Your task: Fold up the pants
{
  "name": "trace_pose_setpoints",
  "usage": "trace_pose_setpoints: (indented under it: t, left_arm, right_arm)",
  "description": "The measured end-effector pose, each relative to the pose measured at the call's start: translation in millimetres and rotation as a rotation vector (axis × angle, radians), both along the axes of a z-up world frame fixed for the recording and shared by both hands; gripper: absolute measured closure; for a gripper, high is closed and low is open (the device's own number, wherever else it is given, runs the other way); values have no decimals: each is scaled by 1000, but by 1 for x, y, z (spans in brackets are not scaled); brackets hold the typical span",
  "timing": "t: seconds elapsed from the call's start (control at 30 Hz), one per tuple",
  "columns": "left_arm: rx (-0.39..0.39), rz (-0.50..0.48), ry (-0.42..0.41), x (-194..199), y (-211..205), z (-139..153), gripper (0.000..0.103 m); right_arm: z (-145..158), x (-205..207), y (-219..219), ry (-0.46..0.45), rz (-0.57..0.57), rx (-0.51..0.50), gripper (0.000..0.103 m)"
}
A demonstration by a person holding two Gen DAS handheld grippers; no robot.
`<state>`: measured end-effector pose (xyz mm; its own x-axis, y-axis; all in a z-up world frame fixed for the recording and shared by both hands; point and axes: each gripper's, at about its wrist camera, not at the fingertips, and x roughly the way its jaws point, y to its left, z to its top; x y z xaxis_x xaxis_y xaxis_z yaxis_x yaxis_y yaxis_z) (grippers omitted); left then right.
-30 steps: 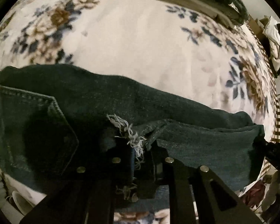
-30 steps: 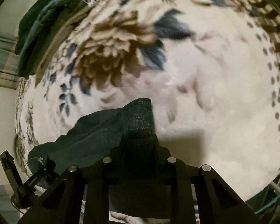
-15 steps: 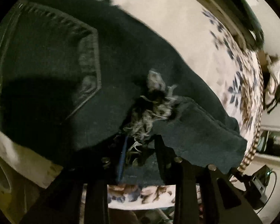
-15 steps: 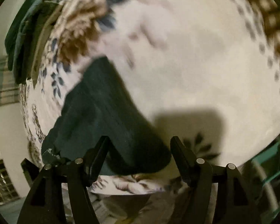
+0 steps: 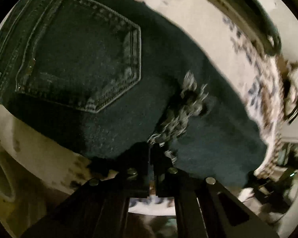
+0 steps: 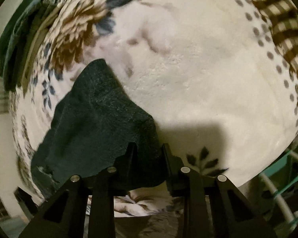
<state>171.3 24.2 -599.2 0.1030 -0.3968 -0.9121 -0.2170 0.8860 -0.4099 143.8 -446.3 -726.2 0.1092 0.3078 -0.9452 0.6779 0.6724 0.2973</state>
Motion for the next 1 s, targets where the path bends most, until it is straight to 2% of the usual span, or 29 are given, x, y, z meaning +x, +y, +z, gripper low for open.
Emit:
trace_pose_setpoints:
  t: [0.03,0.07,0.1,0.13,0.2,0.23,0.27,0.33,0.43,0.5,0.53,0.57,0.63,0.7,0.8,0.87,1.0]
  left_arm:
    - [-26,14,6,3,1,4,99]
    - [-39,22,11,4,1,6,96]
    - [-60,34,14,6,0,9,86]
    - [-86,40,18,8,-2,9,70]
    - [-105,38,36,12,-11,2,53]
    - [-101,29,43,13,-18,-3,53]
    - [-83,8,44,16,-29,-11,53]
    - [-14,-43,41,19,-41,-18,53]
    - [81,-118,4,20,-60,-16,53]
    - [82,-131,2,19,-61,-10,53]
    - [50,-124,4,18,-59,-6,52]
    - [5,-105,8,17,-52,-2,50]
    - [-81,-30,1,13,-31,12,37]
    - [-141,62,-42,6,-3,29,34]
    - [-170,221,-132,-8,53,48,29]
    - [-154,333,-167,-14,86,49,29]
    - [-184,563,-166,-30,149,19,29]
  right_arm:
    - [2,4,2,10,15,-6,64]
    - [7,6,4,11,37,-9,55]
    - [12,6,6,5,49,-15,50]
    - [18,7,9,-1,66,-30,39]
    - [31,10,20,-29,105,-56,31]
    - [36,11,24,-35,118,-65,28]
    - [41,14,30,-41,133,-82,21]
    - [47,18,42,-67,156,-89,13]
    - [49,28,61,-70,199,-116,11]
    - [51,34,73,-83,219,-113,9]
    - [51,35,79,-92,225,-109,8]
    - [53,36,84,-104,230,-103,7]
    - [58,37,94,-122,236,-91,6]
    - [61,38,106,-132,238,-67,6]
    - [66,38,124,-155,256,-13,6]
    - [64,44,146,-169,306,28,6]
    - [58,62,184,-183,375,47,6]
